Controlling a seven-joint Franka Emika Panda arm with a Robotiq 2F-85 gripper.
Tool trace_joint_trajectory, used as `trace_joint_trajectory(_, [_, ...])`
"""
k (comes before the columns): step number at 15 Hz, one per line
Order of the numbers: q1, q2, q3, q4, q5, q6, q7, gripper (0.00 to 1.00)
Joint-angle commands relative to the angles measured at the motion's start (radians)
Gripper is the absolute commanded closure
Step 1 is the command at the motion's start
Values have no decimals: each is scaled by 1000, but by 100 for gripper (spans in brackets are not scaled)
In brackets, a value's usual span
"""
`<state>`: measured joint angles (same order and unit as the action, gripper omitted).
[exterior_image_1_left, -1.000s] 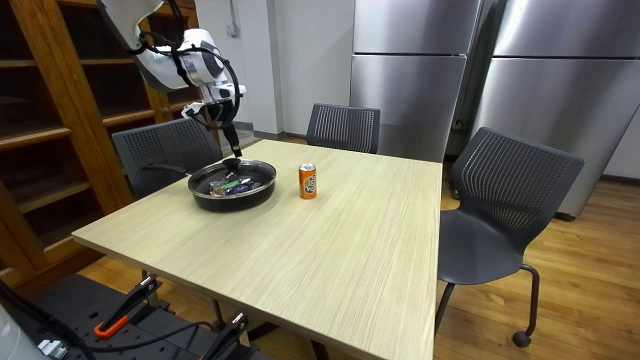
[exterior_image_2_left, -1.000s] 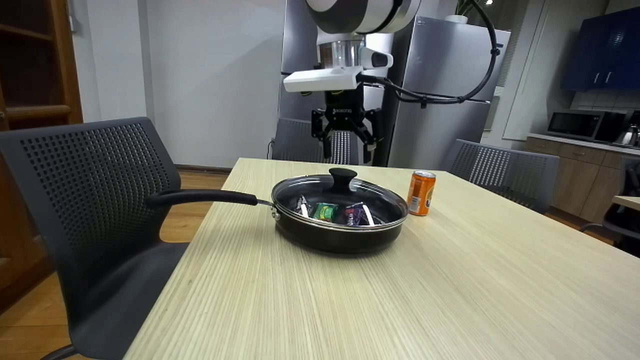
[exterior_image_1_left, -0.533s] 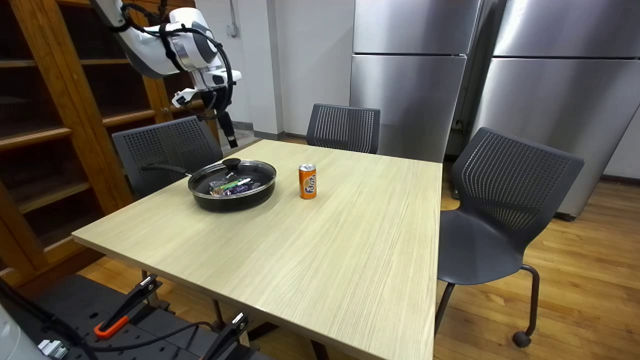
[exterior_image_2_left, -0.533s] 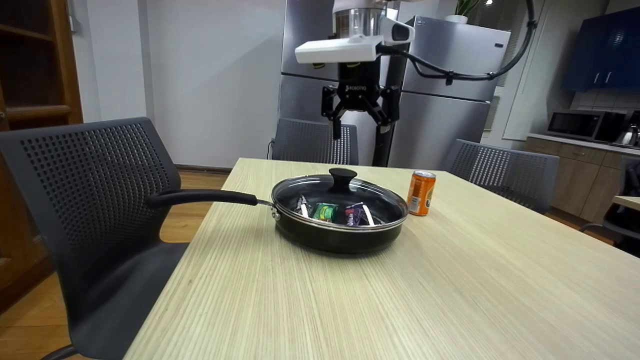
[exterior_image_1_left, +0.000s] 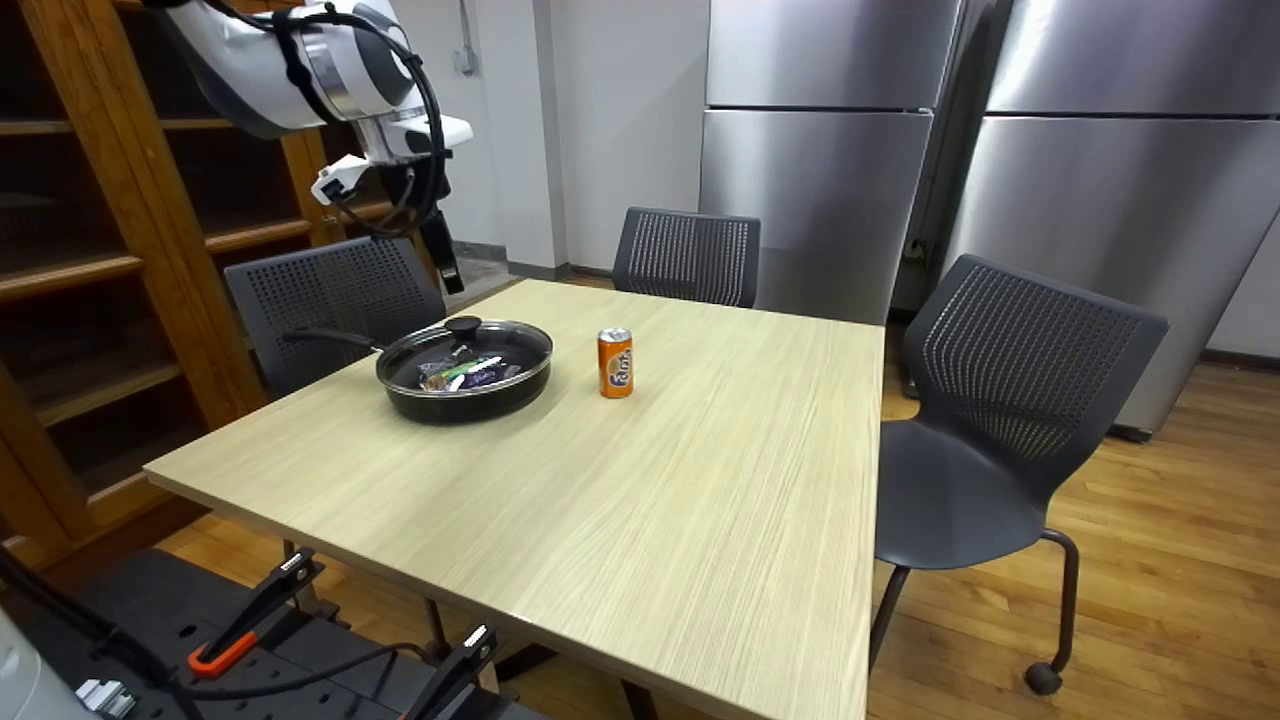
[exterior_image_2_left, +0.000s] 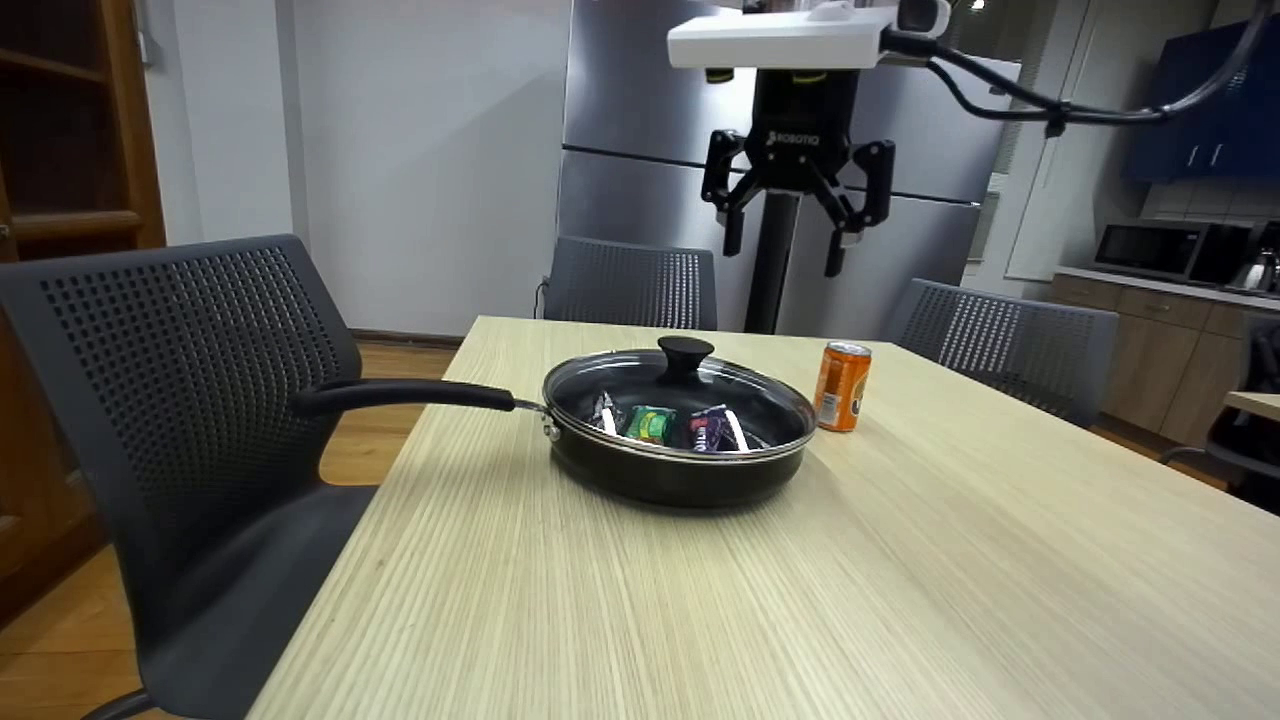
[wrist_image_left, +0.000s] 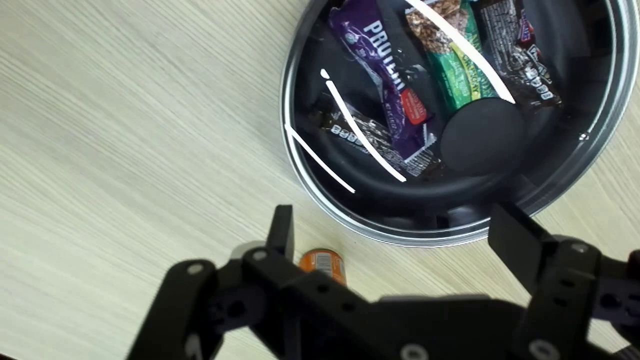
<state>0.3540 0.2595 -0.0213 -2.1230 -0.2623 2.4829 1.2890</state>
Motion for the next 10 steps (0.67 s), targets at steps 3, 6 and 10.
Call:
trace_joint_trajectory(3, [-49,-68,35,-104,-13,25,3,0])
trace_joint_trajectory(6, [-52,-81,37,-123,-13,31,3,0])
trace_joint_trajectory(10, [-52,-81,38,-123,-13,31,3,0])
